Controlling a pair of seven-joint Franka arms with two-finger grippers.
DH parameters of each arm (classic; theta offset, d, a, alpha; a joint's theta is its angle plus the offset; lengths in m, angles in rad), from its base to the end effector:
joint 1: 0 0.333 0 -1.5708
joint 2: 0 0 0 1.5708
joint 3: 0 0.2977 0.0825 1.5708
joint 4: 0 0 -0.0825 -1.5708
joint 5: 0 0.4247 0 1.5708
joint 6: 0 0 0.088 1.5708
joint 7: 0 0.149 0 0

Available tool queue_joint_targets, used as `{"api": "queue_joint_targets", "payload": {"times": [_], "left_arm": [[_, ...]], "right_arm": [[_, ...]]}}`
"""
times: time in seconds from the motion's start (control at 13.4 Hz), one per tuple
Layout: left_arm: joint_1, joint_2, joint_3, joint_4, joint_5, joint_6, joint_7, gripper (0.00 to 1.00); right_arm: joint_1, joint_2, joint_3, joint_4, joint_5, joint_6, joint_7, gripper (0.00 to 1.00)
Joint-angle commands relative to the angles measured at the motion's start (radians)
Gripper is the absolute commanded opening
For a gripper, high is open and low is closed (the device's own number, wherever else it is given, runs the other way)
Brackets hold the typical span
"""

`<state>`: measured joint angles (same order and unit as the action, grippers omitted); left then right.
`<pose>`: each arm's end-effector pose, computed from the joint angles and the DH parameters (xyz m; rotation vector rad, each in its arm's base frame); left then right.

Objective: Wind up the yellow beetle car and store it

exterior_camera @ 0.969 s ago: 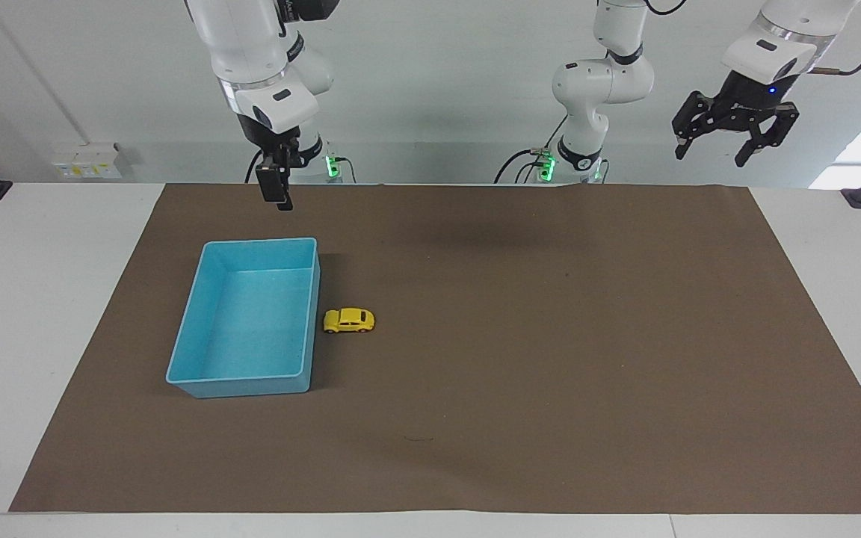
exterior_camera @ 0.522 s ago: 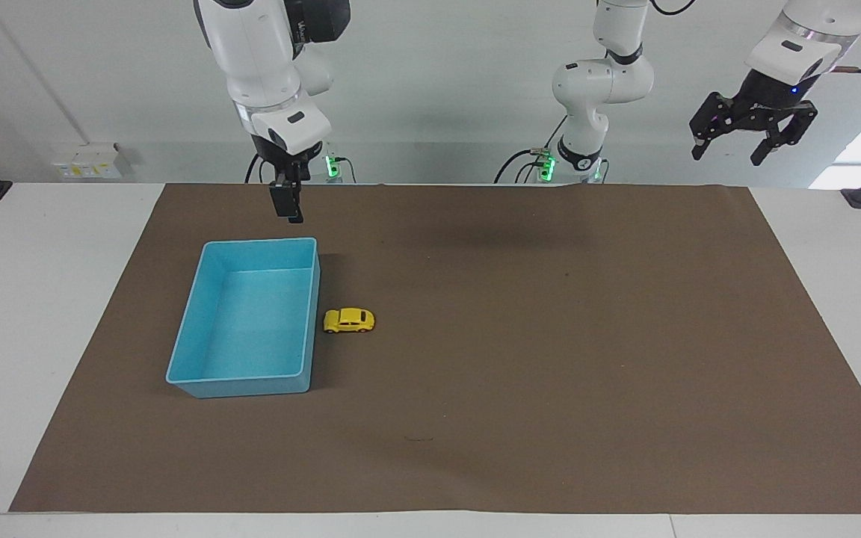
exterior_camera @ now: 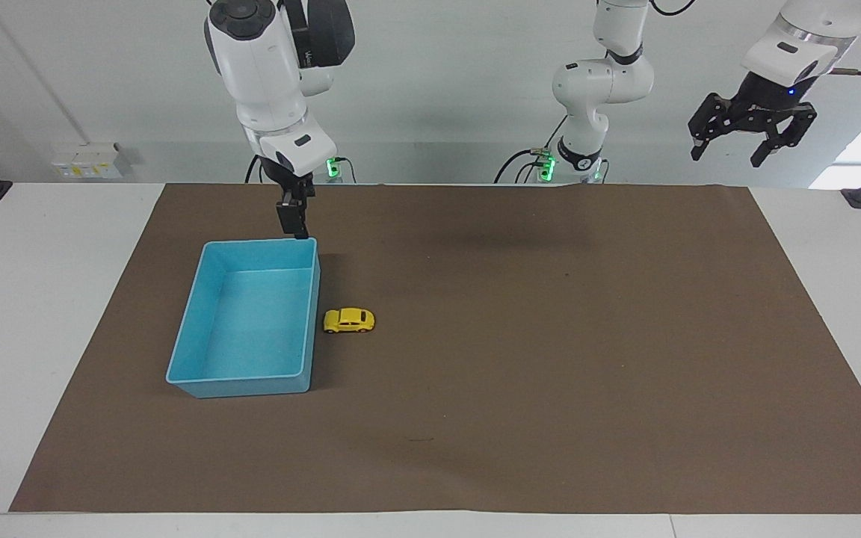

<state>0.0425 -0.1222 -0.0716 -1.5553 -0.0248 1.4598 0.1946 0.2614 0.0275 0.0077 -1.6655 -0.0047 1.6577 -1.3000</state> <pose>0.5466 -0.0221 0.6318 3.1076 -0.3532 0.0432 0.5833 0.1602 0.5064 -2.2129 -2.2102 0.0515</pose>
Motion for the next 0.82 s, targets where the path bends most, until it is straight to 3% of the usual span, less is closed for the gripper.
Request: {"api": "queue_joint_targets", "payload": {"times": [0.0, 0.75], "left_arm": [[-0.001, 0.019, -0.004, 0.040, 0.011, -0.004, 0.016, 1.00], [0.008, 0.003, 0.004, 0.008, -0.003, -0.002, -0.061, 1.00]], "right_arm": [[-0.002, 0.005, 0.001, -0.036, 0.002, 0.048, -0.011, 1.00], [0.001, 0.075, 0.005, -0.094, 0.006, 0.175, -0.001, 1.00]]}}
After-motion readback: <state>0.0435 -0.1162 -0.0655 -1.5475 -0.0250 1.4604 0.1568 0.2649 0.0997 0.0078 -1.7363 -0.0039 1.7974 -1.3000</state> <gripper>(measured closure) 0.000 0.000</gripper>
